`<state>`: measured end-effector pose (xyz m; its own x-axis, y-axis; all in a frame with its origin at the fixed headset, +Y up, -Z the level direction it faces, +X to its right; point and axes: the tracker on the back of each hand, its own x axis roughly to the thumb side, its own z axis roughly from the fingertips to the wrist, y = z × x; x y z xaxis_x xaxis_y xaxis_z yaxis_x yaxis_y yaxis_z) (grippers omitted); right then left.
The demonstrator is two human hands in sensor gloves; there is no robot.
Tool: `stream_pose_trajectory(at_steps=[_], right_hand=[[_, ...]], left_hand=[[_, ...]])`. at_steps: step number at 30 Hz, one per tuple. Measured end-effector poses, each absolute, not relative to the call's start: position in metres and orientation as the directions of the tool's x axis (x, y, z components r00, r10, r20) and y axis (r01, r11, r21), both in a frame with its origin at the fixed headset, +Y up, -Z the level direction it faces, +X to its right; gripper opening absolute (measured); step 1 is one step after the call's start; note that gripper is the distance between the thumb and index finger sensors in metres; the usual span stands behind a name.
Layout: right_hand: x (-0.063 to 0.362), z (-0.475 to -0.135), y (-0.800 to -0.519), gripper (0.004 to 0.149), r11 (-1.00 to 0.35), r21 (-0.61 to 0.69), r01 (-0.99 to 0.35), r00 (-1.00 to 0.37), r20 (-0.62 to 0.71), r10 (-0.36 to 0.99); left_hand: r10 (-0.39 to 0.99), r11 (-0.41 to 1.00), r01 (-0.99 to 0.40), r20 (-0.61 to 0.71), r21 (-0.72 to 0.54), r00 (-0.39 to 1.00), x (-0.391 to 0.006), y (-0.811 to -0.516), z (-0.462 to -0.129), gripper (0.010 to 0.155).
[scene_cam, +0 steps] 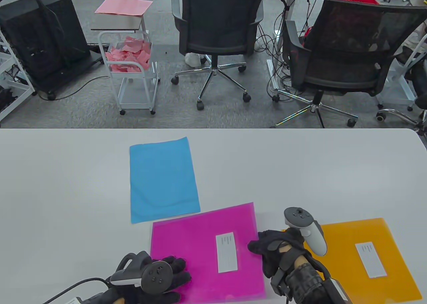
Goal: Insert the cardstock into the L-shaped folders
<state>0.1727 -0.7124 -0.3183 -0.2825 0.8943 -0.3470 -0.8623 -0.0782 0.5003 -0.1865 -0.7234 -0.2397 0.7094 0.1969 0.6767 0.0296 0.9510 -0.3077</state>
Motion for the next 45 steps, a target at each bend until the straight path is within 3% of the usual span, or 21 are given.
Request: stream_pose_trajectory(at_steps=[4, 9, 11, 14, 22, 27, 31, 35, 37, 39, 41, 42, 43, 44, 45], right_hand=[[0.197, -0.326, -0.701, 0.047, 0.014, 0.27, -0.963, -0.08, -0.332, 0.94], [0.194, -0.337, -0.736, 0.049, 0.339, -0.163, -0.927, 0.375, -0.35, 0.858], [0.189, -0.342, -0.753, 0.049, 0.384, -0.307, -0.871, 0.477, -0.342, 0.809], [0.183, -0.348, -0.774, 0.049, 0.323, -0.444, -0.836, 0.5, -0.372, 0.782], [0.163, -0.35, -0.799, 0.061, 0.279, -0.489, -0.827, 0.525, -0.493, 0.693], [0.157, -0.351, -0.8, 0.077, 0.346, -0.421, -0.838, 0.537, -0.524, 0.661], [0.155, -0.35, -0.795, 0.096, 0.433, -0.275, -0.859, 0.505, -0.596, 0.624], [0.169, -0.344, -0.774, 0.094, 0.311, -0.129, -0.942, 0.317, -0.647, 0.693], [0.185, -0.344, -0.754, 0.088, 0.077, 0.079, -0.994, 0.018, -0.577, 0.816], [0.202, -0.341, -0.736, 0.084, -0.177, 0.21, -0.962, -0.258, -0.469, 0.845], [0.218, -0.334, -0.723, 0.085, -0.42, 0.187, -0.888, -0.457, -0.455, 0.764], [0.233, -0.325, -0.715, 0.087, -0.66, 0.086, -0.747, -0.605, -0.499, 0.62], [0.242, -0.32, -0.713, 0.089, -0.76, 0.038, -0.649, -0.655, -0.535, 0.533], [0.248, -0.318, -0.715, 0.092, -0.799, 0.069, -0.598, -0.697, -0.538, 0.475], [0.254, -0.312, -0.719, 0.096, -0.812, 0.189, -0.552, -0.742, -0.555, 0.375]], left_hand=[[0.133, 0.982, 0.001, 0.697, -0.189, 0.705, -0.187, -0.713, -0.238, 0.068], [0.114, 0.98, 0.034, 0.69, -0.196, 0.715, -0.188, -0.718, -0.241, 0.067], [0.107, 0.977, 0.053, 0.687, -0.208, 0.719, -0.188, -0.719, -0.241, 0.067], [0.1, 0.976, 0.061, 0.682, -0.208, 0.725, -0.188, -0.719, -0.242, 0.066], [0.094, 0.978, 0.059, 0.68, -0.199, 0.727, -0.189, -0.719, -0.243, 0.067], [0.092, 0.978, 0.063, 0.682, -0.199, 0.726, -0.189, -0.719, -0.243, 0.067], [0.091, 0.978, 0.065, 0.682, -0.199, 0.726, -0.189, -0.719, -0.243, 0.067], [0.089, 0.977, 0.069, 0.683, -0.2, 0.725, -0.189, -0.719, -0.243, 0.067], [0.087, 0.978, 0.07, 0.684, -0.199, 0.724, -0.189, -0.719, -0.243, 0.067], [0.087, 0.978, 0.07, 0.685, -0.197, 0.723, -0.189, -0.719, -0.243, 0.067], [0.086, 0.978, 0.069, 0.686, -0.196, 0.723, -0.189, -0.719, -0.243, 0.066], [0.086, 0.978, 0.07, 0.685, -0.196, 0.723, -0.189, -0.719, -0.243, 0.067], [0.085, 0.978, 0.072, 0.685, -0.198, 0.723, -0.189, -0.72, -0.243, 0.067], [0.085, 0.977, 0.075, 0.685, -0.2, 0.723, -0.189, -0.721, -0.243, 0.067], [0.083, 0.976, 0.079, 0.686, -0.201, 0.723, -0.189, -0.721, -0.243, 0.067]])
